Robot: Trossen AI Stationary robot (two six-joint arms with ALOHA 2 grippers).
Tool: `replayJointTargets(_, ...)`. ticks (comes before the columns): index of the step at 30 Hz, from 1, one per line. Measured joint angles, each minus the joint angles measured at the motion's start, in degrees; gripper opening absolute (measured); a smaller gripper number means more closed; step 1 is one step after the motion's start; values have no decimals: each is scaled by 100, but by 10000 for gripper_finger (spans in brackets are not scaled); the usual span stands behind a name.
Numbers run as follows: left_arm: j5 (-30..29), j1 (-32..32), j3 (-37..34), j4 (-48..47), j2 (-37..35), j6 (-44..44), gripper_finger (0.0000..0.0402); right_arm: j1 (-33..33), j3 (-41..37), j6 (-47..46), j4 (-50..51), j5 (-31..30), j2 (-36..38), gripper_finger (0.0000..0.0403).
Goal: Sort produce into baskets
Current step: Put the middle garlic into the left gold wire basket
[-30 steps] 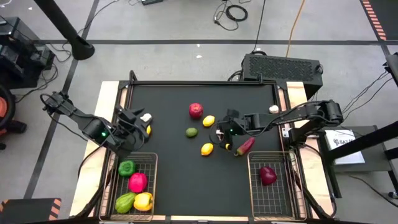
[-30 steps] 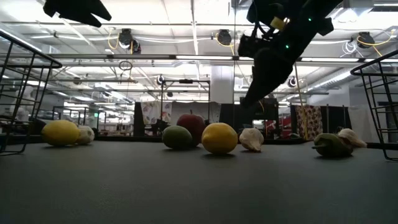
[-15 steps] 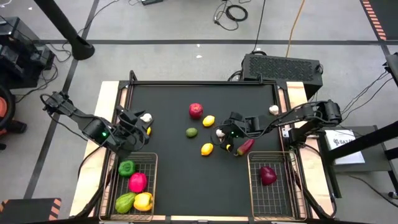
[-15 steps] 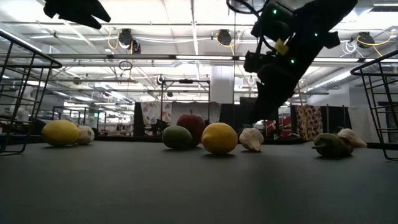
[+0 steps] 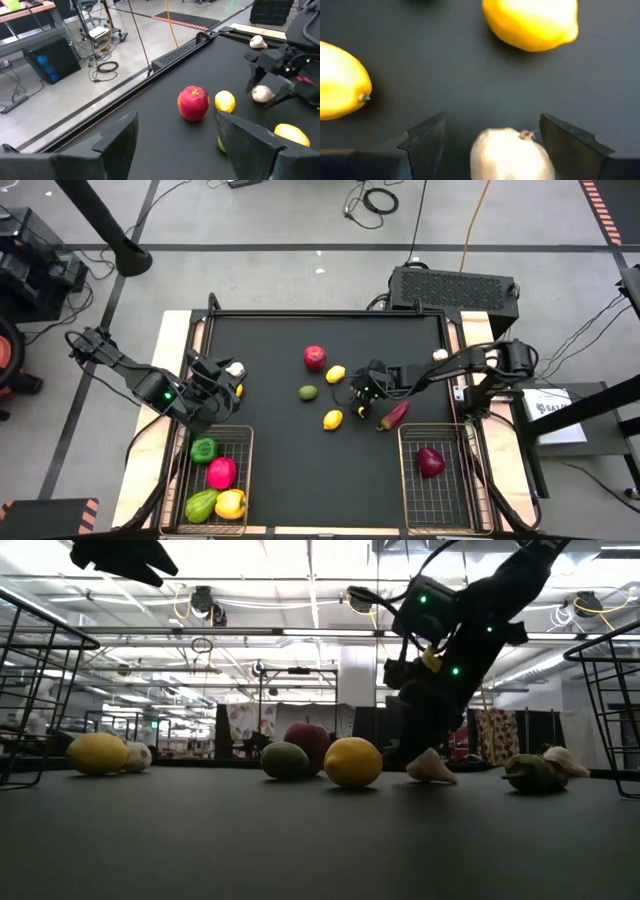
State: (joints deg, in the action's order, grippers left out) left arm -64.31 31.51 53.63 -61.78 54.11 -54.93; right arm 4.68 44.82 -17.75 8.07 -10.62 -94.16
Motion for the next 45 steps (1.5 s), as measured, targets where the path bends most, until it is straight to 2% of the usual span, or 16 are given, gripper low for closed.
replayJointTargets(13, 2, 0, 0, -70, 0, 30, 274, 173, 2, 65, 240, 204, -163, 246)
replayJointTargets(21, 2, 0, 0, -90, 0, 29, 274, 171, 265, 71, 902, 202, -163, 208)
replayJointTargets(25, 2, 0, 0, -89, 0, 29, 274, 141, 409, 89, 1011, 212, -163, 201)
replayJointTargets(28, 2, 0, 0, -76, 0, 27, 274, 108, 570, 107, 999, 496, -163, 204)
replayJointTargets(36, 2, 0, 0, -35, 0, 28, 274, -245, 1408, 86, 204, 1078, -163, 207)
replayJointTargets(41, 2, 0, 0, -37, 0, 30, 274, -634, 2091, 212, -207, 1073, -163, 207)
replayJointTargets(45, 3, 0, 0, -37, 0, 31, 274, -917, 2415, 238, -1043, 1041, -163, 207)
